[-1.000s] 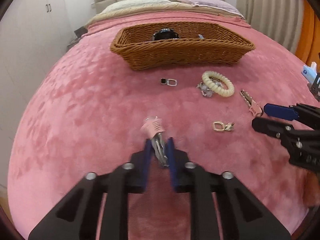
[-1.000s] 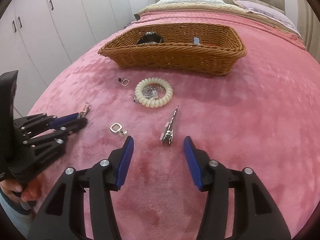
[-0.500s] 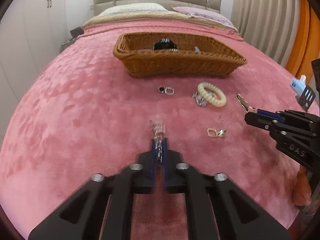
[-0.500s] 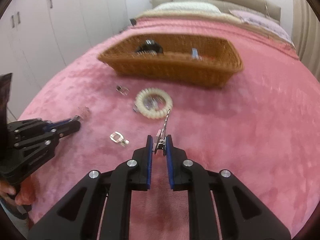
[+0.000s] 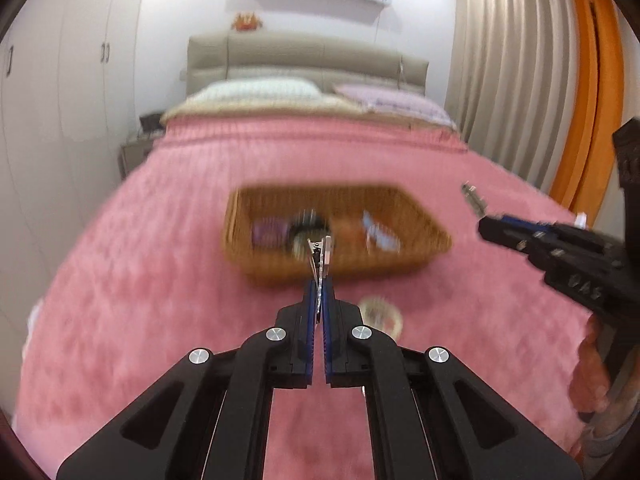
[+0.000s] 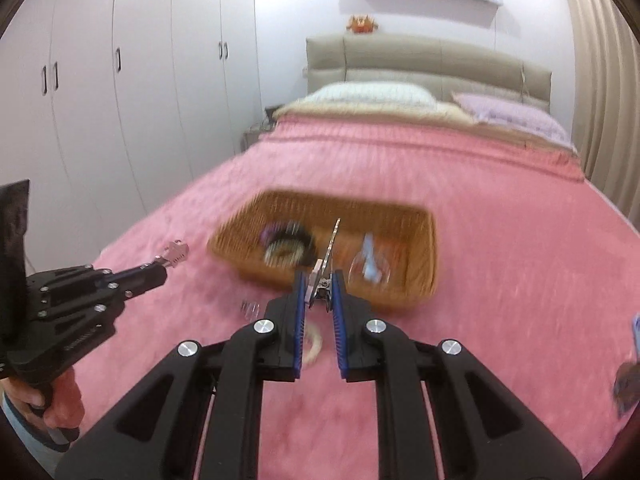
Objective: Organize jewelry
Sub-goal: 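Carry both clips into the basket and open both tools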
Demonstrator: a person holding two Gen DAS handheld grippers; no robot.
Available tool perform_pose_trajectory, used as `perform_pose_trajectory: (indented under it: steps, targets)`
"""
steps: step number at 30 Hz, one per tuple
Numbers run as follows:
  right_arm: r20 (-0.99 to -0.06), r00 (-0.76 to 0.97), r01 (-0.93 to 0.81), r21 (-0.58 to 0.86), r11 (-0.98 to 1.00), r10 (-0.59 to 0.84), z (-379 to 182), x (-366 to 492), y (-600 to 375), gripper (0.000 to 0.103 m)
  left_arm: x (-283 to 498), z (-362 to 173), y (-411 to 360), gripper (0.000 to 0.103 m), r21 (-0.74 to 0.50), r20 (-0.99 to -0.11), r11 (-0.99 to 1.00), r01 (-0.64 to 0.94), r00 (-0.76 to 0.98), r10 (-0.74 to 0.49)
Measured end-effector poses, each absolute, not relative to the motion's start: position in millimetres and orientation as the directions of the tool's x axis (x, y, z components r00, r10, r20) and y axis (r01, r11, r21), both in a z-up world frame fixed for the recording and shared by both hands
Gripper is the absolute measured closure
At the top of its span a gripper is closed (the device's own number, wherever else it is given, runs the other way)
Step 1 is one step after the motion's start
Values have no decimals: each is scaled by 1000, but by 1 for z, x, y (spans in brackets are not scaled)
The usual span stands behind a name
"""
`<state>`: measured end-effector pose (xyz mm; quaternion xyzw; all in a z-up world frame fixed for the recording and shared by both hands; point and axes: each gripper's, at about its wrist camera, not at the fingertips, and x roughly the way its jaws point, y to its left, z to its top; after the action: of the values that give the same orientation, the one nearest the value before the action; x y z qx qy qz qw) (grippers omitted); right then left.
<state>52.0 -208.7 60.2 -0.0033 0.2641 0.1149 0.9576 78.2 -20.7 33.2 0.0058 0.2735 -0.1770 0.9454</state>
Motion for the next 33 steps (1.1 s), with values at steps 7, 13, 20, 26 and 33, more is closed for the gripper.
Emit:
perform_pose_trajectory:
  steps: [7,13,20,26,33]
  targets:
    - [-507,830,-226,73,971,232,62,131,-212,92,151,44,-45,102,-124,-461,926,357,805,-373]
    - [-584,774,-199,143,970,245,21,193,-218,92,213,5,-56,102,-171,-518,930,325,773,-365]
    - [-682,688,-171,180,969,248,-18,216,-220,92,228,-26,-62,101,-153,-590,932,328,726,-352]
    - [-697,674,-160,185,970,245,-23,214,-219,88,225,-27,-61,92,-157,-601,924,349,709,-370]
    - [-651,706,-186,211,960,280,5,180,-227,77,190,-1,-45,66,-199,-543,906,374,728,-419]
